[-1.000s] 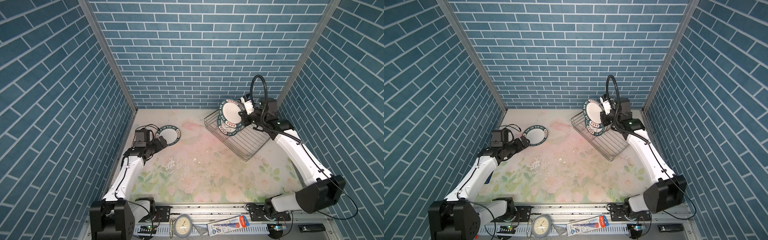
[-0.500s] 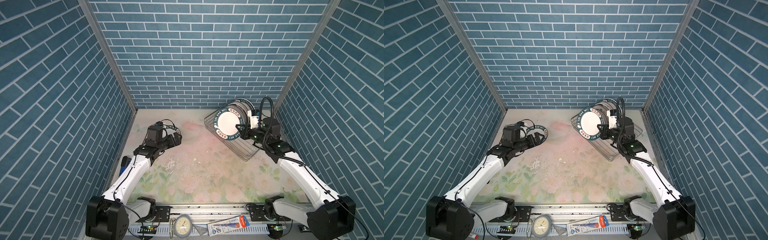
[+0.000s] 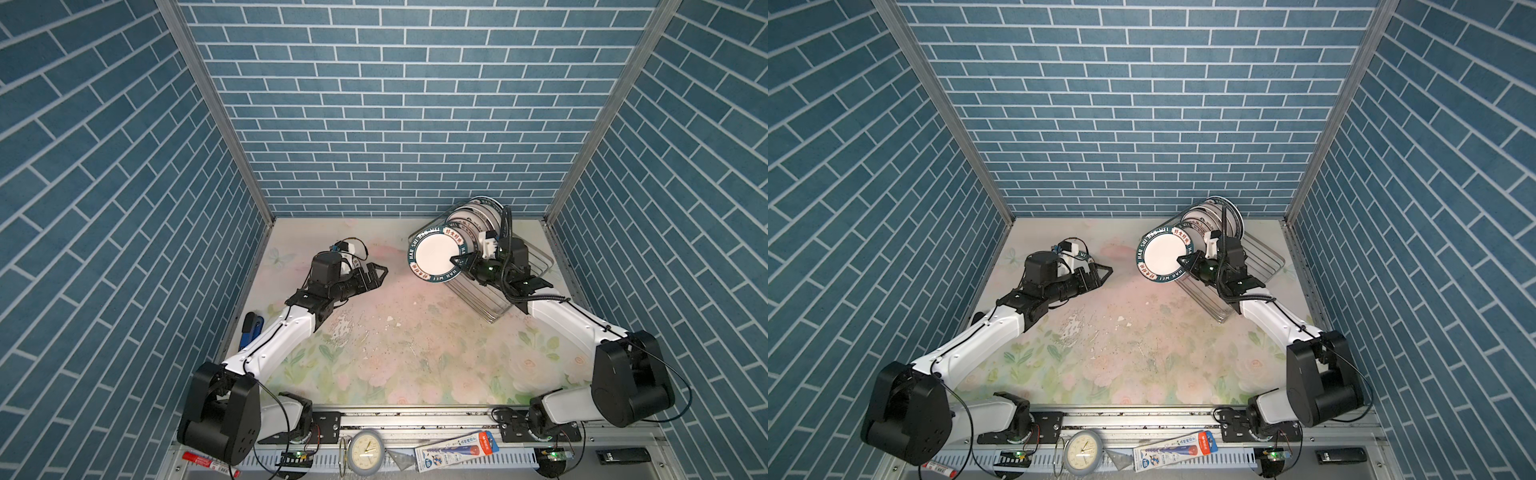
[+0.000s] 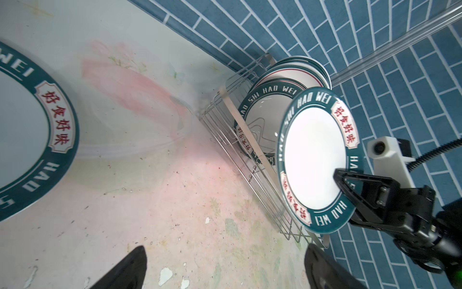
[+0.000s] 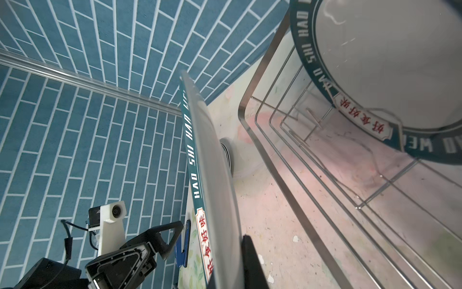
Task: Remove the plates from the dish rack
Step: 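Close the left gripper on the plate rim held by the right gripper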
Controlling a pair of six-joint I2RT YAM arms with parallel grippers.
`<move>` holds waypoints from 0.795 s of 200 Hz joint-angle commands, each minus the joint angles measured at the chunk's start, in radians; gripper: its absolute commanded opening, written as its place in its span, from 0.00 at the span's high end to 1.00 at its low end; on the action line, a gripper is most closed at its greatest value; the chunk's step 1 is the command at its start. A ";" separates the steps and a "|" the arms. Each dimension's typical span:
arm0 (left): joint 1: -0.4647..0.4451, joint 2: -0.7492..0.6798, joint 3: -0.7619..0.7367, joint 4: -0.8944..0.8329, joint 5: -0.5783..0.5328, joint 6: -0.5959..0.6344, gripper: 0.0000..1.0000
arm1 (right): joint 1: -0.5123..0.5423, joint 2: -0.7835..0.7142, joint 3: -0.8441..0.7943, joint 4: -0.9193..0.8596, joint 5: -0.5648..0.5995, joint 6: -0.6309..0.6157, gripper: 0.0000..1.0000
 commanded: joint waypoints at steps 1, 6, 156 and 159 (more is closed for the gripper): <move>-0.012 0.029 -0.018 0.110 0.026 -0.053 0.01 | 0.022 0.014 0.001 0.148 -0.055 0.094 1.00; -0.012 0.036 -0.020 0.132 0.033 -0.063 0.01 | 0.030 0.024 0.004 0.158 -0.059 0.096 1.00; -0.040 0.172 0.017 0.278 0.094 -0.138 0.22 | 0.113 0.174 0.031 0.338 -0.144 0.198 1.00; -0.041 0.174 0.017 0.281 0.097 -0.138 0.24 | 0.114 0.174 0.032 0.339 -0.146 0.197 1.00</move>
